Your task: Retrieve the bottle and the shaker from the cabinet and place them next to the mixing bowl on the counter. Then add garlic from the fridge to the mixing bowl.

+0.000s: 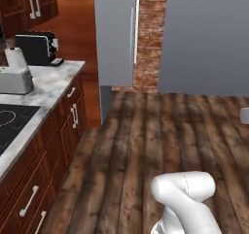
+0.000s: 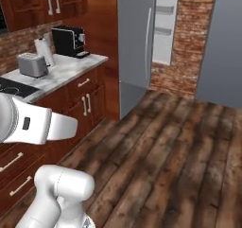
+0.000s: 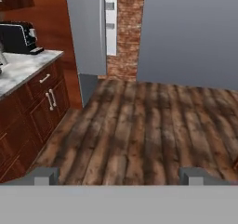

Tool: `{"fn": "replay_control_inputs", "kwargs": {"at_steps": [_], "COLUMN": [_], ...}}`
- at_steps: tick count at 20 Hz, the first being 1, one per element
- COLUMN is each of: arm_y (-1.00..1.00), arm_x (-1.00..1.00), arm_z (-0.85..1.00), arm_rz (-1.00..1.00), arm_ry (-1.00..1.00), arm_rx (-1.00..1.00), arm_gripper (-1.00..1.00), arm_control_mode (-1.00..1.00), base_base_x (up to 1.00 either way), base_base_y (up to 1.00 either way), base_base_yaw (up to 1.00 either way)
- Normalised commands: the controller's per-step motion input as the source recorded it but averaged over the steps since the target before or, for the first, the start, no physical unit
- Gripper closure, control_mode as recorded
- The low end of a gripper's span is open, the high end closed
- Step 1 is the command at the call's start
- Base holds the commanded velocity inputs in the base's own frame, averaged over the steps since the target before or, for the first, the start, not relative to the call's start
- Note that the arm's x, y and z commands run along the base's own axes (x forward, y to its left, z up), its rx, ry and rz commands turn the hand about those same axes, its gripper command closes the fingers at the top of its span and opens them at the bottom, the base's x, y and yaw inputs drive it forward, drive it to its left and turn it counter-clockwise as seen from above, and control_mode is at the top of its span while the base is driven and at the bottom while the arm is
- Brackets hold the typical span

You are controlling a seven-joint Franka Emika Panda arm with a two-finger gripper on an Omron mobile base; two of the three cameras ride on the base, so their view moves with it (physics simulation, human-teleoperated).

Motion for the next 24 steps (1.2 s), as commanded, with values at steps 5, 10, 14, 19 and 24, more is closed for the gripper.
{"fn": "replay_control_inputs", "kwargs": {"at_steps": [5, 10, 14, 19, 24], "arm_y": [0.0, 0.0, 0.0, 0.0, 0.0], "arm_x": [0.0, 0.0, 0.0, 0.0, 0.0], "arm_z": [0.0, 0.0, 0.0, 0.0, 0.0], "arm_rz": [0.0, 0.0, 0.0, 0.0, 0.0], "arm_ry": [0.0, 0.0, 0.0, 0.0, 0.0], "arm_rx": [0.0, 0.0, 0.0, 0.0, 0.0], "arm_gripper": [-1.0, -1.0, -1.0, -1.0, -1.0], "arm_control_mode": [1.0, 1.0, 1.0, 1.0, 1.0], "base_base_x": [1.0, 1.0, 1.0, 1.0, 1.0], "base_base_y": [-0.69, -0.85, -0.51, -0.33, -0.4], "base_base_yaw": [0.04, 0.16, 0.19, 0.2, 0.31]}}
